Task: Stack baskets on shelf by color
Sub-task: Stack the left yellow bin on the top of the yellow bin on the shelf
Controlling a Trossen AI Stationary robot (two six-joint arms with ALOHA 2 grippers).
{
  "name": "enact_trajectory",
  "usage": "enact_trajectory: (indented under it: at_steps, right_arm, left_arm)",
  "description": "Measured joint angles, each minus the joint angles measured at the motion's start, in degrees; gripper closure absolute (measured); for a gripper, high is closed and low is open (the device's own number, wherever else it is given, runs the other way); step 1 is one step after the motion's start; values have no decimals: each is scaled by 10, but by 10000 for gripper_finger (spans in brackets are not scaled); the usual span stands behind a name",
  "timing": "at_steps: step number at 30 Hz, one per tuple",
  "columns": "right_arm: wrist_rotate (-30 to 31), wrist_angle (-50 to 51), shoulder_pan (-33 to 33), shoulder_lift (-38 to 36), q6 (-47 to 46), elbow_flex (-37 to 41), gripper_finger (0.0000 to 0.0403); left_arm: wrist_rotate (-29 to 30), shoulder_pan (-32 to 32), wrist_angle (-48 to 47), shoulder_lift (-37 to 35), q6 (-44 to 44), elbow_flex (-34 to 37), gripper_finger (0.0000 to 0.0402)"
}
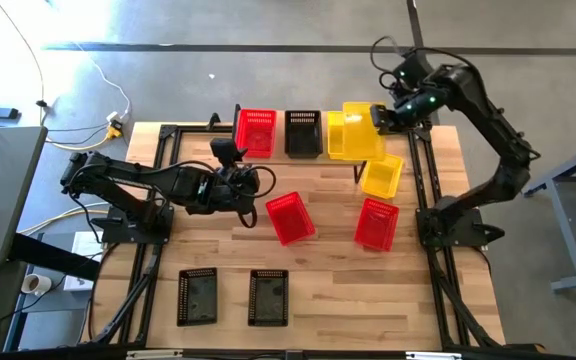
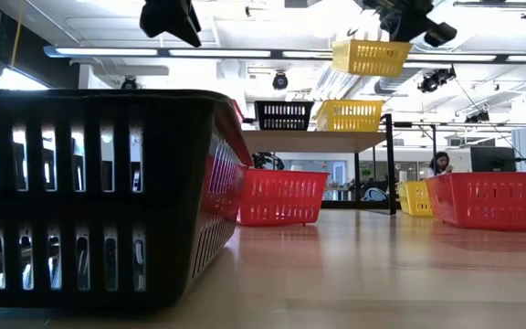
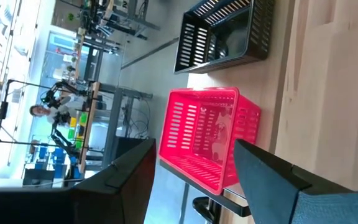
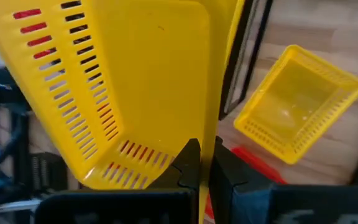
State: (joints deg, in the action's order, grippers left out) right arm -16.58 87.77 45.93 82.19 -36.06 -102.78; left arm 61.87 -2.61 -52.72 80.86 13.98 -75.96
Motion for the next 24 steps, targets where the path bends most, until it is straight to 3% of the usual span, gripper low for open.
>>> enact_trajectory:
  at_steps: [12, 24]
  right_arm:
    - [-71, -38, 59, 58, -1, 5, 403]
    - [-105, -45, 66, 107, 22, 5, 403]
  left_arm:
    - [-1, 0, 1, 0, -3, 0, 197]
    - [-1, 0, 1, 0, -5, 0, 197]
